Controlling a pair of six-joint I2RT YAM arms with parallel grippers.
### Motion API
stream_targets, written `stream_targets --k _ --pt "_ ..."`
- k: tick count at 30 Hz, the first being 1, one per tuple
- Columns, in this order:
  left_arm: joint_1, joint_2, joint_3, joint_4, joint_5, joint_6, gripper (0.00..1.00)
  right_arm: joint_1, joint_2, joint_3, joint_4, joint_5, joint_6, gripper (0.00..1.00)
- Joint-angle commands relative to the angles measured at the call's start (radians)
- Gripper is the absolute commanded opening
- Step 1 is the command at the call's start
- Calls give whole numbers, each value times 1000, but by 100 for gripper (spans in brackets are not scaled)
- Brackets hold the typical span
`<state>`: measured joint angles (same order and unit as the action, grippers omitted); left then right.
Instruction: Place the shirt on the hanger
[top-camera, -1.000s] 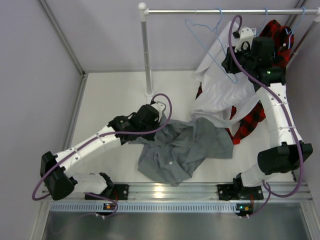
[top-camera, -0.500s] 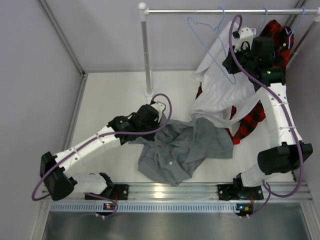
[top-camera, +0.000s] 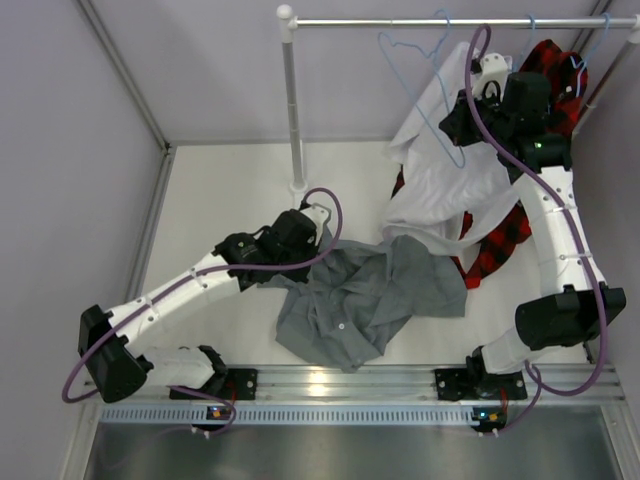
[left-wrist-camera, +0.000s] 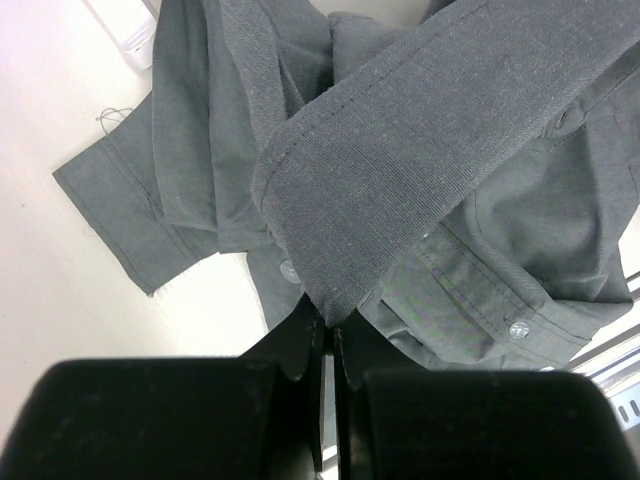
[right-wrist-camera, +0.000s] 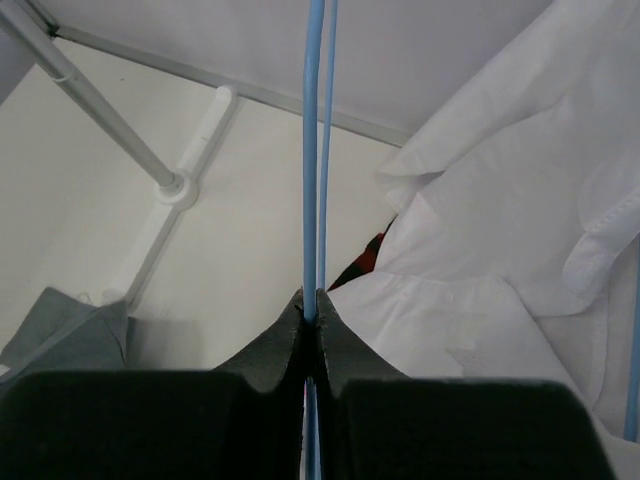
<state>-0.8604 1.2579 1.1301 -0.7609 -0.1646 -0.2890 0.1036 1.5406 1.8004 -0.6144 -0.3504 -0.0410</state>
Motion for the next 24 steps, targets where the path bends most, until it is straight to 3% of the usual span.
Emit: stream_targets --k 1,24 --pt "1 -45 -7 25 -7 -1 0 -7 -54 40 97 -51 33 0" --pt "3 -72 -9 46 -59 -25 0 -8 -118 116 137 -64 105 0"
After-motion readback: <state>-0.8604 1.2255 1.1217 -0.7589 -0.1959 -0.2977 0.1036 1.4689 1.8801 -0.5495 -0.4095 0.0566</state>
